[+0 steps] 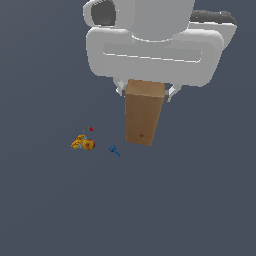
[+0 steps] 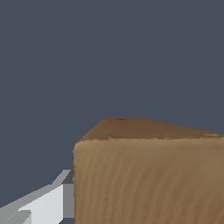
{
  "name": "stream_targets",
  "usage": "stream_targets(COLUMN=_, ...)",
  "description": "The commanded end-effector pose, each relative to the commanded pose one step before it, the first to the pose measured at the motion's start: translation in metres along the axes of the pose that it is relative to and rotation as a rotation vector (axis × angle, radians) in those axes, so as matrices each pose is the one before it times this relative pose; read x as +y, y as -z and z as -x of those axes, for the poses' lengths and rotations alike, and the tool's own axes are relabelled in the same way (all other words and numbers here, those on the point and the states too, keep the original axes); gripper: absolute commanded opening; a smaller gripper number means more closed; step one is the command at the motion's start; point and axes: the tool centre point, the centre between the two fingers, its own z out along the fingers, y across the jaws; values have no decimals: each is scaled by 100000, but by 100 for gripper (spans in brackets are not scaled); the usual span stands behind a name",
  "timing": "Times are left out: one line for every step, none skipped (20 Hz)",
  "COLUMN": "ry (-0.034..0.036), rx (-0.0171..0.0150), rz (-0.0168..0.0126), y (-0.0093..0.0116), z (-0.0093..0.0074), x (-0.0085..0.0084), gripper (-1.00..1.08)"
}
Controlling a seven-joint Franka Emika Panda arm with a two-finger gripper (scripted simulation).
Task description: Pick up a designated object from a clutter of objects.
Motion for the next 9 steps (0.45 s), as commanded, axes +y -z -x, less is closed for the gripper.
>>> stream_targets(ry=-40, rx=887, rz=-215, y=1358, z=-84, x=-259, gripper=-100)
stream_targets(ry=0, rx=0, rz=0, y=231, z=-26, x=-76, gripper=-100)
stream_targets(ry=0, rx=0, rz=0, y=192, z=-25, x=-64, gripper=-100)
stream_targets(ry=0, rx=0, rz=0, y=154, z=-24, x=-52, gripper=-100)
stream_targets(ry=0, rx=0, rz=0, y=119, z=-23, x=-40, gripper=-100)
stream_targets(ry=0, rx=0, rz=0, y=85, z=-21, x=-29, gripper=-100)
stream_targets(ry=0, rx=0, rz=0, y=55, z=-17, x=-20, gripper=-100)
stream_targets(ry=0, rx=0, rz=0, y=29, z=-12, x=-11, gripper=-100)
stream_targets(ry=0, rx=0, rz=0, y=9, z=-4, x=-3, gripper=-100)
